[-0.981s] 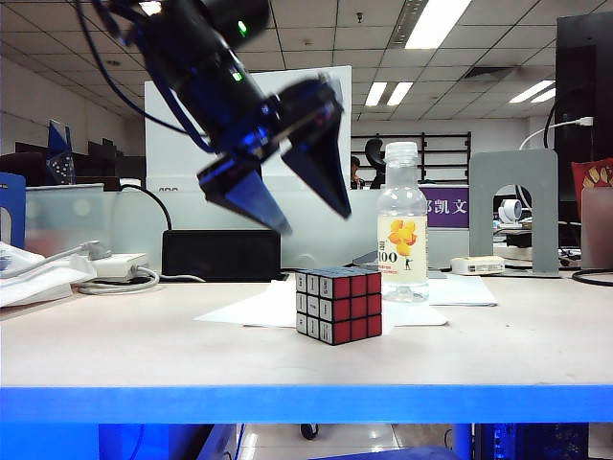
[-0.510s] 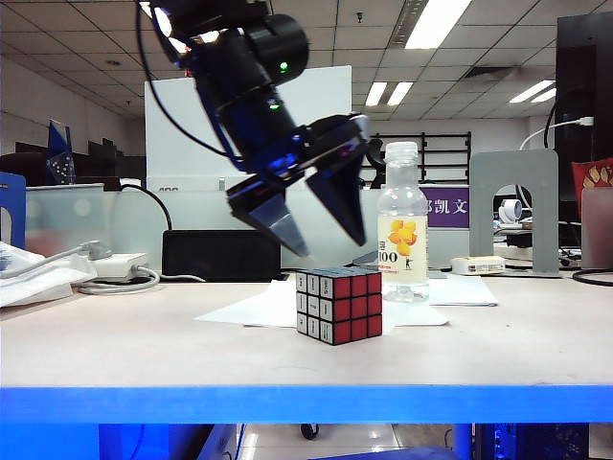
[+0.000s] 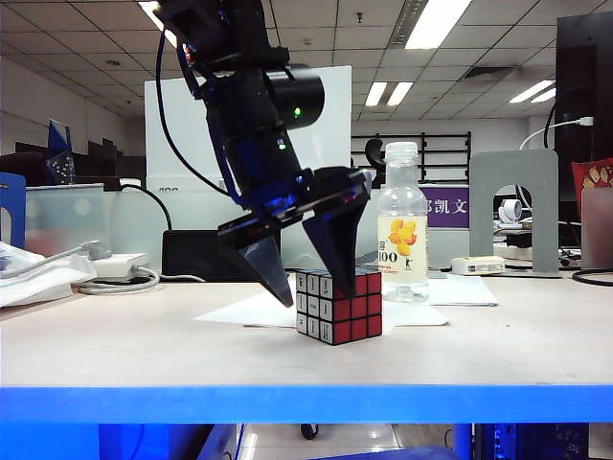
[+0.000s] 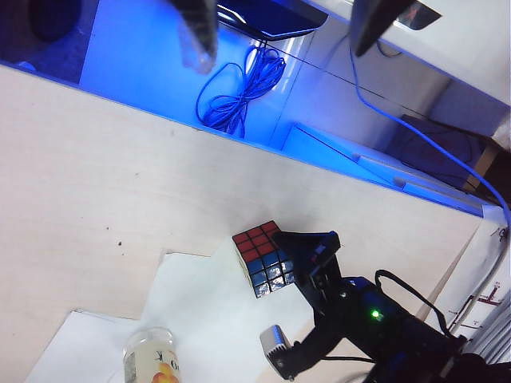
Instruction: Rotate the Rubik's Cube so that the bottom side is facing up.
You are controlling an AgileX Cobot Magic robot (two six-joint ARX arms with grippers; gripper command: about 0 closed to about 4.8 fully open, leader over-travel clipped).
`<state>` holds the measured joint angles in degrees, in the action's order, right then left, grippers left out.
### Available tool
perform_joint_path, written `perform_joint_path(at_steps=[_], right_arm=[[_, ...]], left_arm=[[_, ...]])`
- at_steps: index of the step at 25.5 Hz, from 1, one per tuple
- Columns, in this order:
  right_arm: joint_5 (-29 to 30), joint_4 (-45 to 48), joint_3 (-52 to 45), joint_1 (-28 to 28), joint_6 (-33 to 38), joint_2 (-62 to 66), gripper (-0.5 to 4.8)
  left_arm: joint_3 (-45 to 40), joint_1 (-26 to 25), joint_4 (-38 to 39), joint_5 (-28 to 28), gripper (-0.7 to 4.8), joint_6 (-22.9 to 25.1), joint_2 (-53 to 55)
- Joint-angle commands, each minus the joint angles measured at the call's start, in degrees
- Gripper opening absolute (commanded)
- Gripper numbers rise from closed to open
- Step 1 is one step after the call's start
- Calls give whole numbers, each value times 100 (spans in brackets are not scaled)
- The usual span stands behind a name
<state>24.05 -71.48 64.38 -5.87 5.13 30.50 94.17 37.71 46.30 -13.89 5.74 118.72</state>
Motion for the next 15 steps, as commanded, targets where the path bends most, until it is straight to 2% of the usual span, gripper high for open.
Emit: perform_joint_path(at_steps=[1, 15], right_arm=[[-4, 44, 15, -4, -72, -7, 213], [-221, -299, 15, -188, -223, -9, 213]], left_arm=[[31, 2, -116, -15, 439, 201, 24], [44, 28, -664, -48, 438, 501, 308]])
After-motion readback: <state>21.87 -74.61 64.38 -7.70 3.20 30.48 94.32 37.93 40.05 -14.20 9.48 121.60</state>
